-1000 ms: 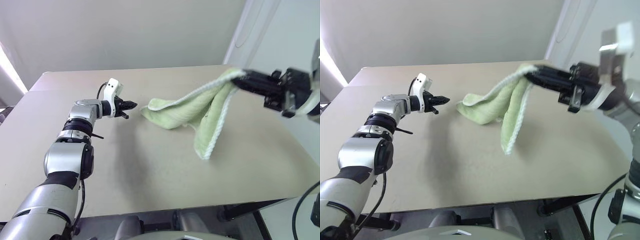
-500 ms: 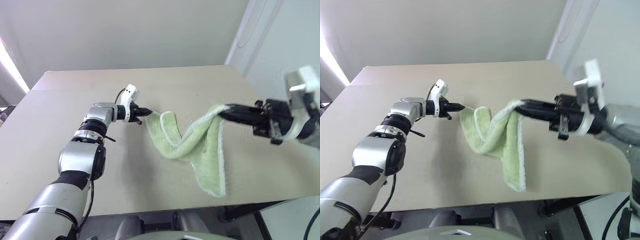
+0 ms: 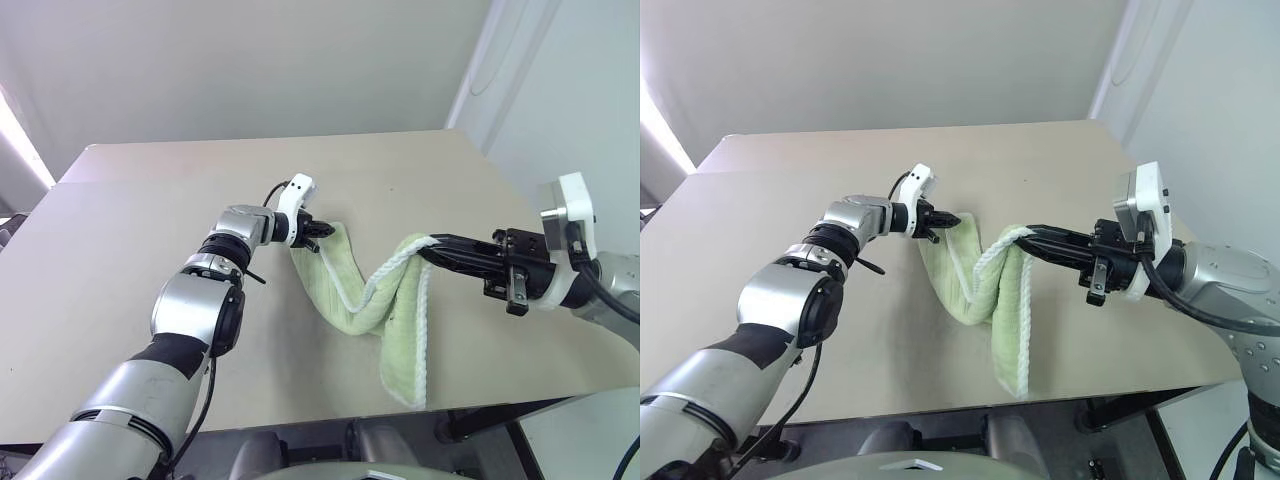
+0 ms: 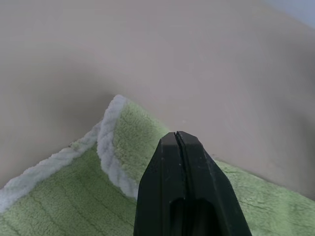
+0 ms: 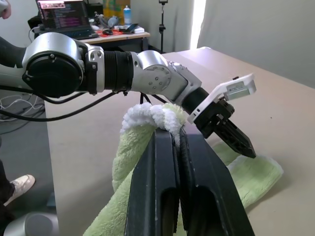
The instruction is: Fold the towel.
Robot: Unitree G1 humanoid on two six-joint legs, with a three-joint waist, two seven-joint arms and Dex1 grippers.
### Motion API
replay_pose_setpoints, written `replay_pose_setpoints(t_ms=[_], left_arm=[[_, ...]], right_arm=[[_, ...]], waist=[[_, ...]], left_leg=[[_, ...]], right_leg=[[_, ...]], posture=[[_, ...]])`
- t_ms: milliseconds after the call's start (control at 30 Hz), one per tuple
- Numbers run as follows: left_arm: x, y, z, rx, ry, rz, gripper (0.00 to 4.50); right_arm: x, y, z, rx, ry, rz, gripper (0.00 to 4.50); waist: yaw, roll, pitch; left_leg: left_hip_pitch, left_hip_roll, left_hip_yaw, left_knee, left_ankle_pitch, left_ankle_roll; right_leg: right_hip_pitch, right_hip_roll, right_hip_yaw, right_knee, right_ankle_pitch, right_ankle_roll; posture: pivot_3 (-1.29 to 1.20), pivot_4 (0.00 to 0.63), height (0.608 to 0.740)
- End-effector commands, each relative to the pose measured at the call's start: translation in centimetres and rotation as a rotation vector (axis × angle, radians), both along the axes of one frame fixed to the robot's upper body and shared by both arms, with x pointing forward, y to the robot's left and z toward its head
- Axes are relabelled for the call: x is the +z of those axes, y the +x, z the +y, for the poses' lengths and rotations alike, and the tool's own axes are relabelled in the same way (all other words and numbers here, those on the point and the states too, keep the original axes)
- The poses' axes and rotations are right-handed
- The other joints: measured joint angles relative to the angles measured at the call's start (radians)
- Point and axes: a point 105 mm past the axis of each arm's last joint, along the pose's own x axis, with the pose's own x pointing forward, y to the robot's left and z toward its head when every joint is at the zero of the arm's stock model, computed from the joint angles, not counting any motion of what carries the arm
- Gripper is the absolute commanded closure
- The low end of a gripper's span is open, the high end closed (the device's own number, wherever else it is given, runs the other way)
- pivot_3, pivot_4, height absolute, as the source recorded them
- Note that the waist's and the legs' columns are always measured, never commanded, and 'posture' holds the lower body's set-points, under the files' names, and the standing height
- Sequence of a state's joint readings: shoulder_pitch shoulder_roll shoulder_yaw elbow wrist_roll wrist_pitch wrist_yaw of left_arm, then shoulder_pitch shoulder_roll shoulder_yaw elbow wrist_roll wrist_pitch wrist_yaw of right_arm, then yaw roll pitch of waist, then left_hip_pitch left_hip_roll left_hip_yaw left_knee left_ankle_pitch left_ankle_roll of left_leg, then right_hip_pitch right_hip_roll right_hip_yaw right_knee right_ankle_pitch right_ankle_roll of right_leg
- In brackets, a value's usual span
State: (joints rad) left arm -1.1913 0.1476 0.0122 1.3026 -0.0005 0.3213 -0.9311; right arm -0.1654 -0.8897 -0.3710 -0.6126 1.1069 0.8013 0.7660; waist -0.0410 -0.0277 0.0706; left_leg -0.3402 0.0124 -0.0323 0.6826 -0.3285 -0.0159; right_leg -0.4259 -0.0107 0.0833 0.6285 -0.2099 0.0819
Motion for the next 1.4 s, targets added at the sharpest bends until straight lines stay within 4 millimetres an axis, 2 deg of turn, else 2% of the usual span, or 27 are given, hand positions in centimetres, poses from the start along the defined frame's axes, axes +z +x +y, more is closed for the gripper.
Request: replay_pose_setpoints(t_ms=[33,367,567,700,900,1033,1133,1267,1400], left_arm=[[0.3,0.0,-0.5,-0.01,0.0,-0.002,4.5],[-2.3,-1.3,-1.0,-0.042,0.055,0.073,4.5],[-1.9,-1.1,-0.9,-0.02,0.012,0.074,4.5],[-0.2,-0.7,-0.8,-0.003,-0.096,0.088,4.5],[0.5,0.3,-0.3,0.048,-0.069,0.014,4.5],[0.0,0.7,0.1,0.088,-0.006,-0.015,3.24],[-1.1,1.1,0.4,0.162,0.067,-0.034,2.2],[-2.2,1.2,0.2,0.213,0.1,-0.027,2.2],[-2.1,1.3,-0.7,0.23,0.081,-0.046,2.2]], right_arm=[[1.0,-0.4,0.2,-0.008,0.0,-0.068,4.47],[0.8,0.1,0.0,-0.047,-0.006,-0.061,4.47],[0.5,0.2,-0.2,-0.062,-0.008,-0.06,4.47],[0.3,0.2,-0.1,-0.067,-0.009,-0.059,4.47],[-0.4,0.6,-0.1,-0.096,-0.023,-0.053,4.47],[-0.5,0.7,0.0,-0.094,-0.025,-0.055,4.5],[-0.6,0.8,0.0,-0.102,-0.029,-0.055,4.5],[-0.7,1.0,-0.3,-0.127,-0.034,-0.059,4.5],[-0.9,0.9,-0.3,-0.142,-0.036,-0.056,4.5]], waist=[[0.0,0.0,0.0],[-0.001,0.0,0.0],[0.0,0.0,0.0],[-0.001,0.0,0.0],[0.0,0.0,0.0],[0.0,0.0,0.0],[0.001,0.0,0.0],[0.002,0.0,0.0],[0.002,0.0,0.0]], left_leg=[[0.0,0.0,0.0,0.0,0.0,0.0],[0.0,0.0,0.0,0.0,0.0,0.0],[0.0,0.0,0.0,0.0,0.0,0.0],[0.0,0.0,0.0,0.0,0.0,0.0],[0.0,0.0,0.0,0.0,0.0,0.0],[0.0,0.0,0.0,0.0,0.0,0.0],[0.0,0.0,0.0,0.0,0.0,0.0],[0.0,0.0,0.0,0.0,0.0,0.0],[0.0,0.0,0.0,0.0,0.0,0.0]], right_leg=[[0.0,0.0,0.0,0.0,0.0,0.0],[0.0,0.0,0.0,0.0,0.0,0.0],[0.0,0.0,0.0,0.0,0.0,0.0],[0.0,0.0,0.0,0.0,0.0,0.0],[0.0,0.0,0.0,0.0,0.0,0.0],[0.0,0.0,0.0,0.0,0.0,0.0],[0.0,0.0,0.0,0.0,0.0,0.0],[0.0,0.0,0.0,0.0,0.0,0.0],[0.0,0.0,0.0,0.0,0.0,0.0]], posture=[[0.0,0.0,0.712],[0.0,0.0,0.712],[0.0,0.0,0.712],[0.0,0.0,0.712],[0.0,0.0,0.712],[0.0,0.0,0.712],[0.0,0.0,0.712],[0.0,0.0,0.712],[0.0,0.0,0.712]])
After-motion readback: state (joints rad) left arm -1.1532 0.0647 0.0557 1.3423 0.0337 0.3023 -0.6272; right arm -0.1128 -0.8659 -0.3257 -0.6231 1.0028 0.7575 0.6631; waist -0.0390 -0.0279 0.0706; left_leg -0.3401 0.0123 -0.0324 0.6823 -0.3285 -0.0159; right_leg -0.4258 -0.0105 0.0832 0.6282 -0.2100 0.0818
